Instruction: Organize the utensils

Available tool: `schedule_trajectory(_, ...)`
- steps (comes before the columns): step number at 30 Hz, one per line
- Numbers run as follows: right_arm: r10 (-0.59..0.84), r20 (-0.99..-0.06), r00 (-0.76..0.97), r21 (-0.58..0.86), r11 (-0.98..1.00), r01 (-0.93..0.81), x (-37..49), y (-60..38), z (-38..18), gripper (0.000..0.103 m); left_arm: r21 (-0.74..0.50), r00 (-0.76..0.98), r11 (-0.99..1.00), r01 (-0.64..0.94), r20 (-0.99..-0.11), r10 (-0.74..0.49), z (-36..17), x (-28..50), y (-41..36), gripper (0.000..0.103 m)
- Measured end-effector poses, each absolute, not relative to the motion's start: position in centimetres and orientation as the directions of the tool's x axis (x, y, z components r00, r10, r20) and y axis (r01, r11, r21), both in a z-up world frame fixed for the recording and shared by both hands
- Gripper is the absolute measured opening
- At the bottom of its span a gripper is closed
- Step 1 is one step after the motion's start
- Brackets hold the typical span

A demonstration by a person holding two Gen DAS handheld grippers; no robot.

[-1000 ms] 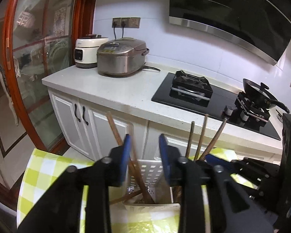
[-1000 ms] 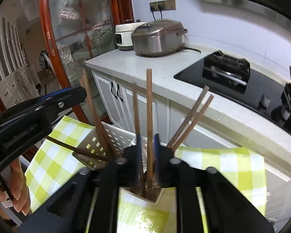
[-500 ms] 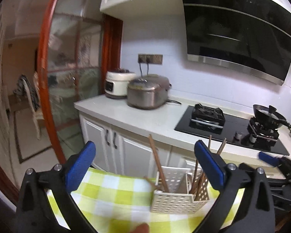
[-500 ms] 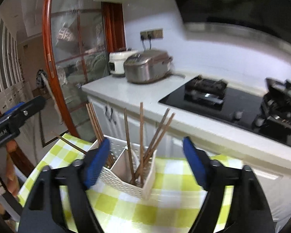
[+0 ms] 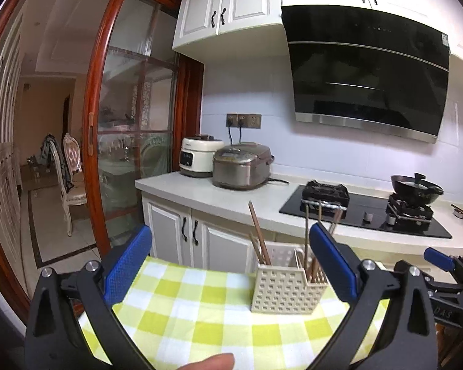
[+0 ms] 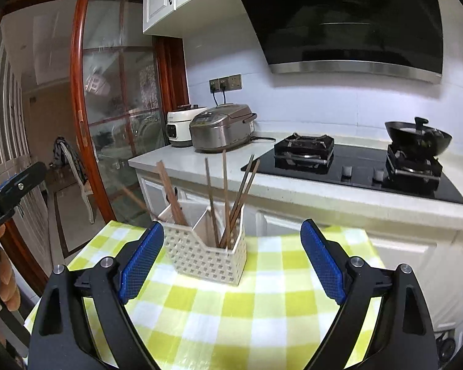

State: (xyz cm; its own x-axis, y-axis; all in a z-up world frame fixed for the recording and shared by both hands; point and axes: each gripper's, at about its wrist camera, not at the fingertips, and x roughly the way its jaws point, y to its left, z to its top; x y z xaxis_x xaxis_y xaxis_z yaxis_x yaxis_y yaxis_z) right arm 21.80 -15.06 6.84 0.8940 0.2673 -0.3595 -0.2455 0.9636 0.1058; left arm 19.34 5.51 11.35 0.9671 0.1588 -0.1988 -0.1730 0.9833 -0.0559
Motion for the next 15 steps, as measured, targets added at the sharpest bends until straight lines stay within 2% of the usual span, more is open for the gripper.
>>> schedule_trajectory(9,0.213,-0.339,0.916,0.079,0.977,-0.198,18.3,-14.1,4.5,0.085,-0.014,0.964,0.993,-0.119,-0.242,0.112,7.8,17.6,4.4,0.099)
schedule_trajectory(15,0.193,-0.364,0.911,0.090,0.981,-0.172,18.3,-13.6,2.7,0.085,0.004,0.956,0.993,-0.116,-0.271,0.113,5.5,17.6,4.4,0.099)
